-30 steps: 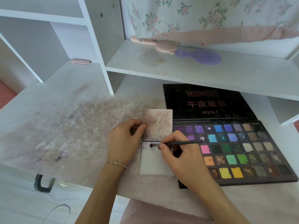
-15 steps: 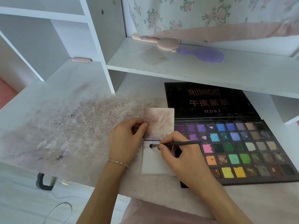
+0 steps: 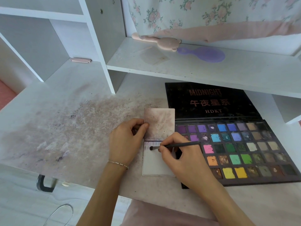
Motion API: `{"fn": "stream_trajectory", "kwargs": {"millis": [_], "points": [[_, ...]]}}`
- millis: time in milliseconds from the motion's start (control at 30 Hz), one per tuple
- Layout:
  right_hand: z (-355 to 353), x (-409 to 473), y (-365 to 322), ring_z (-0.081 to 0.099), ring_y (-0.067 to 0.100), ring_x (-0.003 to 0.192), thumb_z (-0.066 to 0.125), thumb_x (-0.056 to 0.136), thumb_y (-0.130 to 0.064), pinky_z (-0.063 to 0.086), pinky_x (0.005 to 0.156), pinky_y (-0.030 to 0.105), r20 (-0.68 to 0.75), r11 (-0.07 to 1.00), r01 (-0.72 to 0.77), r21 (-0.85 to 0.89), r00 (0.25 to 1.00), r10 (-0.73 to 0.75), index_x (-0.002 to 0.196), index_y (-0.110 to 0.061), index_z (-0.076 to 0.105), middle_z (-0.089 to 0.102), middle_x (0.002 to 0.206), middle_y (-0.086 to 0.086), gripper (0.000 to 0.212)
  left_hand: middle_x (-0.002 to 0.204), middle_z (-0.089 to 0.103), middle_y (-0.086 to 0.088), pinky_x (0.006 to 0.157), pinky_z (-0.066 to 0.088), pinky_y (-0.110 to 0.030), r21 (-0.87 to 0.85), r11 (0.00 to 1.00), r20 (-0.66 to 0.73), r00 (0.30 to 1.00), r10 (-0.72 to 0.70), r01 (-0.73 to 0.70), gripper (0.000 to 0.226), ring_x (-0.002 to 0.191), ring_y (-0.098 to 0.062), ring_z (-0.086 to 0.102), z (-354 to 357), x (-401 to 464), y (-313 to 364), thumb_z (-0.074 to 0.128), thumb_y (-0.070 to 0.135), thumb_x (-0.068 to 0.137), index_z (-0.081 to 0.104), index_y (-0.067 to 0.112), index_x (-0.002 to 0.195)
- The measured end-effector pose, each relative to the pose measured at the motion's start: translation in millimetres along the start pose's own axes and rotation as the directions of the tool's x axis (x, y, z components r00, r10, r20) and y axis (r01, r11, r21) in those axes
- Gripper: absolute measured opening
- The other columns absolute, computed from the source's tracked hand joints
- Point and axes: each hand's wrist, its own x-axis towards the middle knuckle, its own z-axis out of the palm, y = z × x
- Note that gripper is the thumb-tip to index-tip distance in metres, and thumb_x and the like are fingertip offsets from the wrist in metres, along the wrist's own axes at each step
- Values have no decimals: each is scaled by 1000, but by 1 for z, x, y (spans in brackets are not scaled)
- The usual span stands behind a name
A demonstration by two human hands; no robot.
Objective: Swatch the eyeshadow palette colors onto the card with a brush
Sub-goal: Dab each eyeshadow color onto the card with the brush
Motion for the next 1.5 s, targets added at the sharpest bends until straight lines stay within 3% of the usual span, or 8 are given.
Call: {"fn": "stream_trajectory", "kwargs": {"millis": [233,567,767,1167,1500], "points": [[0,0,-1,53,-6,75,61,83,-10,40,62,7,2,1000,17,3,1000,-17,73,-35,49,51,67,-21,30,64,57,22,61,43,-17,-10,1000,0,1000,9,-9,6,64,3,55,0,0,1,64,27,81,70,24,82],[0,0,0,52,-5,74,61,83,-9,41,62,9,1,1000,18,1,1000,-18,77,-25,54,52,68,-18,18,64,57,23,62,43,-16,-9,1000,2,1000,-3,3,6,65,4,55,0,0,1,64,28,80,70,25,82],[1,1,1,53,-4,78,61,83,-11,42,64,8,9,1000,25,-3,1000,-25,74,-36,48,53,70,-20,30,64,55,25,61,40,-13,-2,1000,-2,1000,1,-1,8,64,5,54,0,0,1,64,28,81,70,24,84],[1,2,3,52,-5,76,60,84,-12,42,63,8,7,1000,7,4,1000,-7,76,-32,50,52,70,-18,23,65,57,23,59,39,-10,8,1000,0,1000,-4,4,9,63,6,54,0,0,1,64,29,81,70,25,84],[1,2,3,53,-7,79,60,83,-13,42,64,7,12,1000,11,1,1000,-11,74,-38,47,53,71,-20,29,65,56,23,62,42,-15,-3,1000,-3,1000,4,-4,9,64,4,54,0,0,2,64,27,81,70,21,86]]}}
